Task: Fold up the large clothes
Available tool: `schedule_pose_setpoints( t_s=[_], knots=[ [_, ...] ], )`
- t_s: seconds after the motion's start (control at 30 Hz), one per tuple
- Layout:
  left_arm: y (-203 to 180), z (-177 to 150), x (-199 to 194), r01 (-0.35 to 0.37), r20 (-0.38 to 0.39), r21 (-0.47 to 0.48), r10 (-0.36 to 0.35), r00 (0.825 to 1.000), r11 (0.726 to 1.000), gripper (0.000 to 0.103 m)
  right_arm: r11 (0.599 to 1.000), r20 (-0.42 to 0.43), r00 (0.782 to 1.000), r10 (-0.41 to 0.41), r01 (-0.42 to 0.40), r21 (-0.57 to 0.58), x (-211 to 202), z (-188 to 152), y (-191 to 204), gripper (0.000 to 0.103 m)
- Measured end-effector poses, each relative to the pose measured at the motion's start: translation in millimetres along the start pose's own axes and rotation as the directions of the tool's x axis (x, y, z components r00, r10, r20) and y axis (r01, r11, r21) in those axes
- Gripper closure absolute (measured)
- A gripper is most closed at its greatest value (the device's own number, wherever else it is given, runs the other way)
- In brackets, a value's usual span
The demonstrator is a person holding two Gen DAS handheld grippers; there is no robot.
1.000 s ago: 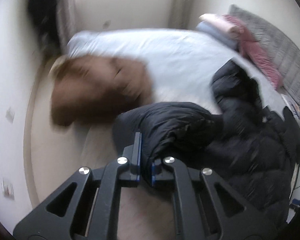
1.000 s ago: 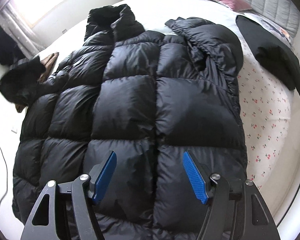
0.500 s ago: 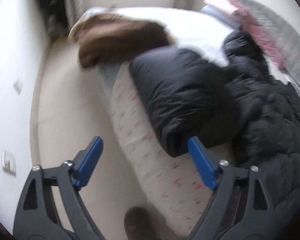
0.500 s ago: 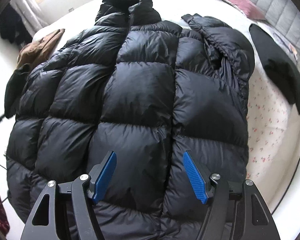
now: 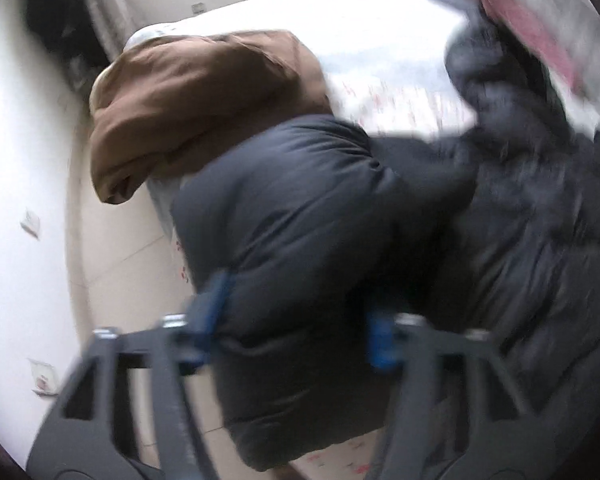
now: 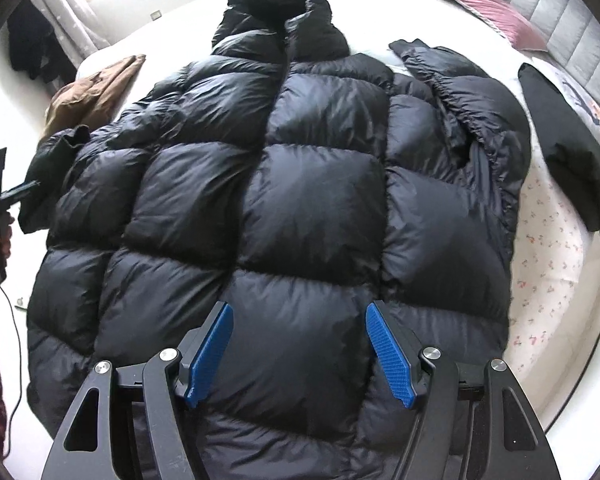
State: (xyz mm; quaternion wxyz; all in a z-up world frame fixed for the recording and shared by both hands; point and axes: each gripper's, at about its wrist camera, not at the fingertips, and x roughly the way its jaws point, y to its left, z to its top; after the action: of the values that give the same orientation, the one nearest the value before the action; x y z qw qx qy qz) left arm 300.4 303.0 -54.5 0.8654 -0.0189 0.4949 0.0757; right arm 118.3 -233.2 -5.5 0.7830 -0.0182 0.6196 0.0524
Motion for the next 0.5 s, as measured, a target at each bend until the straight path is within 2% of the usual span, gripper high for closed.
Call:
schedule_pose_setpoints(
  t_s=[0.03, 0.1, 0.17, 0.2, 0.27, 0.3, 0.33, 0.37, 0.43, 0.47, 0.5],
  knots=[
    [10, 2, -9, -0.002, 0.042, -0.043, 0.004, 0.999, 0.999, 0.067, 1.000, -0.003, 1.000, -0.006, 0.006, 0.004, 1, 1, -4, 0.033],
    [33, 2, -25, -0.021, 0.102, -0.134, 0.035, 0.994, 0.991, 0.074, 1.000, -0.009, 1.000, -0.019, 0.019, 0.020, 3, 3, -15, 0.033],
    [67, 1, -34, -0.099, 0.115, -0.263, 0.133, 0.984, 0.960, 0.074, 0.999, -0.014, 0.999, -0.036, 0.036, 0.032, 6, 5, -26, 0.033],
    [80, -2, -37, -0.157, 0.106, -0.315, 0.199, 0.974, 0.936, 0.073, 0.998, -0.015, 0.999, -0.048, 0.048, 0.041, 8, 7, -33, 0.033],
    [111, -8, -42, -0.272, 0.072, -0.416, 0.329, 0.941, 0.868, 0.069, 0.996, -0.016, 0.998, -0.058, 0.059, 0.060, 12, 10, -46, 0.033],
    [126, -13, -46, -0.316, 0.051, -0.459, 0.379, 0.924, 0.830, 0.061, 0.995, -0.017, 0.998, -0.062, 0.063, 0.073, 14, 12, -54, 0.033],
    [139, -17, -49, -0.343, 0.031, -0.491, 0.410, 0.912, 0.801, 0.052, 0.994, -0.018, 0.998, -0.067, 0.068, 0.083, 15, 14, -60, 0.033],
    [148, -21, -52, -0.362, 0.017, -0.514, 0.431, 0.902, 0.778, 0.051, 0.992, -0.020, 0.997, -0.075, 0.077, 0.095, 17, 16, -68, 0.033],
    [155, -27, -61, -0.365, 0.014, -0.533, 0.439, 0.898, 0.764, 0.050, 0.990, -0.023, 0.996, -0.089, 0.091, 0.109, 19, 21, -80, 0.033],
    [153, -28, -66, -0.352, 0.029, -0.531, 0.432, 0.902, 0.770, 0.048, 0.989, -0.023, 0.995, -0.096, 0.098, 0.115, 20, 25, -86, 0.033],
    [147, -27, -69, -0.347, 0.040, -0.525, 0.429, 0.902, 0.777, 0.042, 0.987, -0.022, 0.995, -0.102, 0.104, 0.121, 20, 27, -91, 0.033]
  ],
)
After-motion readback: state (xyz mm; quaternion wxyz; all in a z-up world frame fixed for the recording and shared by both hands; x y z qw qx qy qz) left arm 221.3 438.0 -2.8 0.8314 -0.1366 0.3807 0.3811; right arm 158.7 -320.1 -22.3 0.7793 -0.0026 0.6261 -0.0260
